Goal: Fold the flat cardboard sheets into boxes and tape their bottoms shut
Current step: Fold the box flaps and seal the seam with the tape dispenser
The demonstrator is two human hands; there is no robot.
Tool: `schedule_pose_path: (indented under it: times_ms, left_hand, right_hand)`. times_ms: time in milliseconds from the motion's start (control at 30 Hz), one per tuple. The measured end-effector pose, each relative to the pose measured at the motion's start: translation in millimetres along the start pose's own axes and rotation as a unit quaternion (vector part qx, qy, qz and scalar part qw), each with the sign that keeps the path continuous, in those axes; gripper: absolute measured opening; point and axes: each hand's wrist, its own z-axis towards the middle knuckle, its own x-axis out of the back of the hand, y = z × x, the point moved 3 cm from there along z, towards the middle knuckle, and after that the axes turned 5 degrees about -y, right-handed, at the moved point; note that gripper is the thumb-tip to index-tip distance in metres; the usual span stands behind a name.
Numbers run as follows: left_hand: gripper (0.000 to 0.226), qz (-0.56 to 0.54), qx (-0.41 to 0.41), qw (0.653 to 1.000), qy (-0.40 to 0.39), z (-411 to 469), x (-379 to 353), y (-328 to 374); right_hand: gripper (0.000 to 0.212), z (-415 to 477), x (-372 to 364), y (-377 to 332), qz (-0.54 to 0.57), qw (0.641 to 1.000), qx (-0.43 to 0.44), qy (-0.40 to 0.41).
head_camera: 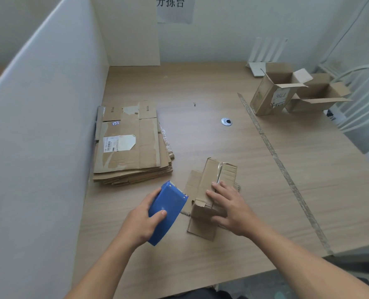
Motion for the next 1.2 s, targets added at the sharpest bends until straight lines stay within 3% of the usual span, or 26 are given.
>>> schedule_pose_path:
  times_ms: [133, 267, 433, 500, 667, 867, 1067, 1200]
  left_hand:
    - [0.065, 0.039, -0.055, 0.998, 0.021, -4, 3, 0]
    - [0.076, 0.094, -0.152, 0.981, 0.071, -12, 6, 0]
    - [0.050, 0.239, -0.336, 0.895, 0.168, -25, 8, 5]
    - [0.041, 0.261, -0.377, 0.871, 0.173, -27, 10, 6]
    - [0.042, 0.276, -0.391, 0.861, 0.174, -32, 13, 12]
    - [0.050, 0.244, -0.411, 0.868, 0.133, -39, 11, 30]
    - [0.058, 0.221, -0.393, 0.889, 0.083, -42, 12, 44]
    - [0.062, 0.207, -0.396, 0.893, 0.060, -45, 10, 47]
  right_hand:
    - [0.081, 6, -5, -14, -0.058, 0.997, 0.017, 0.046]
    - [0.071, 14, -2, -22, -0.033, 0.998, 0.049, 0.015]
    - [0.068, 12, 4, -24, -0.020, 0.998, 0.038, -0.054]
    - [0.059, 6, 9, -27, 0.004, 0.999, 0.030, -0.033]
    - [0.049, -3, 37, -46, 0.196, 0.978, 0.003, 0.070]
    - [0.038, -3, 57, -74, 0.284, 0.957, 0.047, 0.026]
    - [0.022, -8, 65, -78, 0.355, 0.934, 0.020, -0.027]
    - [0.018, -9, 65, -78, 0.382, 0.924, -0.005, 0.016]
